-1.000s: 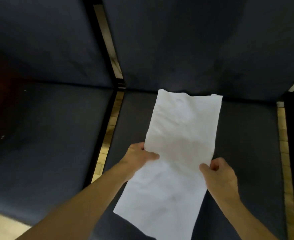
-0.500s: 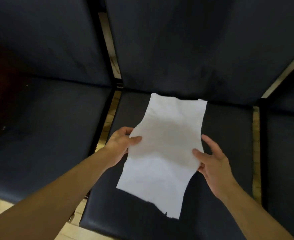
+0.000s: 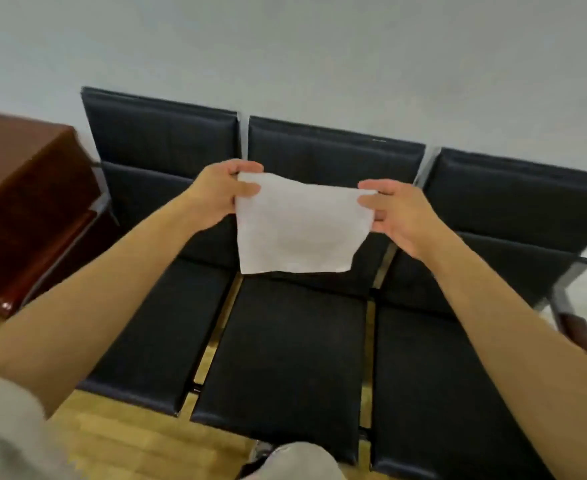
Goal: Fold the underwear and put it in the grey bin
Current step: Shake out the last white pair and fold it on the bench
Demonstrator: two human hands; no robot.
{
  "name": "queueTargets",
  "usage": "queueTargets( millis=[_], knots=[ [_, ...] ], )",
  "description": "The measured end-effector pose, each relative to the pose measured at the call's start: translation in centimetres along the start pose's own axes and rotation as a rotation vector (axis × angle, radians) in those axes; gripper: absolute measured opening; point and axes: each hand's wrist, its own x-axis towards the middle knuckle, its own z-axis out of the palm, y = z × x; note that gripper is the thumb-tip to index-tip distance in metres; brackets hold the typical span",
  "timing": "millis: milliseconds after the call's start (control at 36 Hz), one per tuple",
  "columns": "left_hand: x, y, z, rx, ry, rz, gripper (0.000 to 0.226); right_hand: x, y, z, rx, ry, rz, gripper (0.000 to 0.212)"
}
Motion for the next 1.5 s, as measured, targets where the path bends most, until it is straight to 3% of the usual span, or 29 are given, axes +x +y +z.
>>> queueTargets(
  millis=[250, 417, 500, 694, 861, 1000, 1167, 1417, 1500],
  knots=[
    [-5.1, 17.5, -2.6, -0.061, 0.068, 0.371, 0.010, -7.1, -17.5, -0.4, -0.019, 0.098, -0.354, 0.011],
    [-6.9, 25.1, -3.9, 0.032, 0.101, 0.543, 0.032, -8.9, -24.9, -0.5, 0.001, 0.112, -0.439, 0.037],
    [-7.6, 28.3, -4.3, 0.096, 0.134, 0.627, 0.036, -9.1, -28.1, -0.6, -0.103, 0.159, -0.444, 0.051],
    [-7.8, 33.5, -4.6, 0.046, 0.218, 0.760, 0.028, -9.6, -34.0, -0.6, -0.206, 0.272, -0.540, 0.044],
    [-7.6, 37.1, -5.8, 0.156, 0.360, 0.860, 0.033, -9.6, -38.2, -0.2, -0.277, 0.348, -0.657, 0.041],
    [-7.7, 39.2, -6.2, 0.132, 0.393, 0.879, 0.031, -9.0, -40.0, -0.1, -0.228, 0.352, -0.690, 0.038],
    [-8.1, 42.0, -7.4, -0.021, 0.262, 0.832, 0.030, -9.2, -42.7, 0.3, -0.136, 0.302, -0.688, 0.051],
    [-7.2, 46.0, -7.6, 0.123, 0.166, 0.870, 0.045, -9.7, -46.1, -0.4, -0.439, 0.448, -0.758, 0.044],
    [-6.4, 46.6, -7.5, 0.169, 0.127, 0.847, 0.047, -9.8, -46.6, -0.8, -0.408, 0.416, -0.789, 0.042]
  ],
)
